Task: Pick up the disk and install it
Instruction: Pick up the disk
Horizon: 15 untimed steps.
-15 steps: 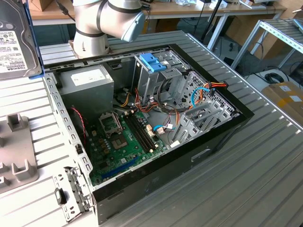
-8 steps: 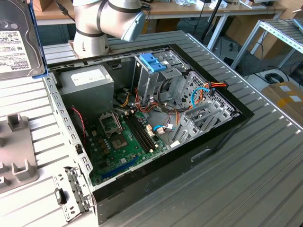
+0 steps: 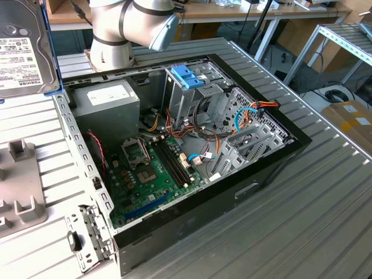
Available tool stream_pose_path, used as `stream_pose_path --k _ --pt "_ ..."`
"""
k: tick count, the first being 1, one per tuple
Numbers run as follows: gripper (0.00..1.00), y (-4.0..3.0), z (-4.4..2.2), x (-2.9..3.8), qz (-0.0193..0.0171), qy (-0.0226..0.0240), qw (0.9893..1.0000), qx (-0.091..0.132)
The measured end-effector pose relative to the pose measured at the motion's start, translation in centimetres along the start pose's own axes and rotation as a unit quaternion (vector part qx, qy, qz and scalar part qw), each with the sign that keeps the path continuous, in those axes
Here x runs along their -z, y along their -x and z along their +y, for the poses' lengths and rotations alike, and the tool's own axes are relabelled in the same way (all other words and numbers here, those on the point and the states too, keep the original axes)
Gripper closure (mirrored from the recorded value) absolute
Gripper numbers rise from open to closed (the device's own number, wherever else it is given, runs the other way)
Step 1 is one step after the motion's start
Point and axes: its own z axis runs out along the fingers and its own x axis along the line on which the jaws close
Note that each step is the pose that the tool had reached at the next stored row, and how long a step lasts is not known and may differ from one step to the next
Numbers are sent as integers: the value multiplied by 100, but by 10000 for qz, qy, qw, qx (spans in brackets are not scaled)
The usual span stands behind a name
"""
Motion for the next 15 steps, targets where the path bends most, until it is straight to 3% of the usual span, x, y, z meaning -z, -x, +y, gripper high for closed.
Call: stream_pose_path --k 15 --pt "63 9 -131 2 15 -1 10000 -1"
